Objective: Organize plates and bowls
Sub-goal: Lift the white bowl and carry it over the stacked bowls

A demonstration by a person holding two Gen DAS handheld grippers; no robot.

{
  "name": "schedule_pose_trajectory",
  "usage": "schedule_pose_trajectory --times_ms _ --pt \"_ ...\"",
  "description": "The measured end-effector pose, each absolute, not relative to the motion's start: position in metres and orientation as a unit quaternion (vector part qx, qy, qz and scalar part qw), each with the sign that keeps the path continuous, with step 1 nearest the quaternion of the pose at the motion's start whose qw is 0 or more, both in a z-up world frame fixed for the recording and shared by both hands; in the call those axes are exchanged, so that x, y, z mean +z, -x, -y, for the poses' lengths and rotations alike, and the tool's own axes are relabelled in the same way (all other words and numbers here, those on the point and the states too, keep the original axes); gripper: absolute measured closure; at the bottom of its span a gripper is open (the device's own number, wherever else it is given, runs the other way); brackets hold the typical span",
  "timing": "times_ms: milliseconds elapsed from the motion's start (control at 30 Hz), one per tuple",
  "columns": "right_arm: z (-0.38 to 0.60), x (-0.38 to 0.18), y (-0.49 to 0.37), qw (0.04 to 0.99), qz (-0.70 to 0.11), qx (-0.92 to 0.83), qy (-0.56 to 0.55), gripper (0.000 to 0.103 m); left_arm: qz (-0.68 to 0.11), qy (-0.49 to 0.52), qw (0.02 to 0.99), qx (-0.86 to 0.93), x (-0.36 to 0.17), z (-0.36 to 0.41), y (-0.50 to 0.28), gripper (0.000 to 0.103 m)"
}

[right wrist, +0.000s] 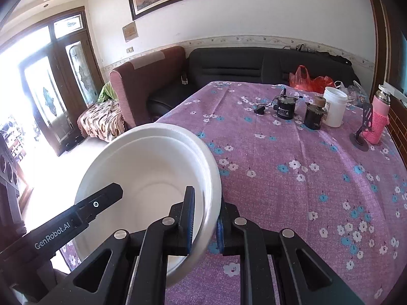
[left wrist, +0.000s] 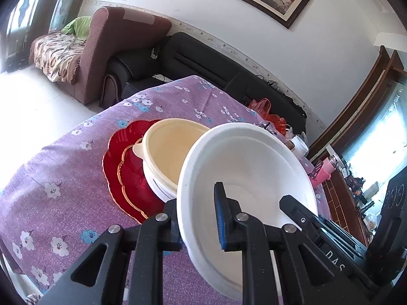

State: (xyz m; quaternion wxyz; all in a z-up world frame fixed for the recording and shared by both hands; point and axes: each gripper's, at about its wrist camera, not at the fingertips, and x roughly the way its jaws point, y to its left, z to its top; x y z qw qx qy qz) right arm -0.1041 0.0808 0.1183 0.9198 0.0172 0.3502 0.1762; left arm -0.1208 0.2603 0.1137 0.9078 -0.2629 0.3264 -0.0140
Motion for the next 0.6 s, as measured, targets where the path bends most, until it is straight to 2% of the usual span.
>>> schedule_pose_trajectory --times_ms 167,267,600 --pt "-0.097 0.124 0.093 0.919 -0.347 0.188 -0.011 0.087 -0.314 0.264 0.912 0.002 0.122 -0.276 0.114 0.086" --pt "-0.109 0.128 0.084 0.919 -0.343 0.195 -0.007 0.087 -0.307 0.260 0.915 0.011 0.127 -0.282 0.106 0.082" --pt "-0.141 0.143 0.050 0.919 -0.331 0.212 0.004 0.087 -0.303 0.243 0.921 0.041 0.133 -0.300 0.075 0.082"
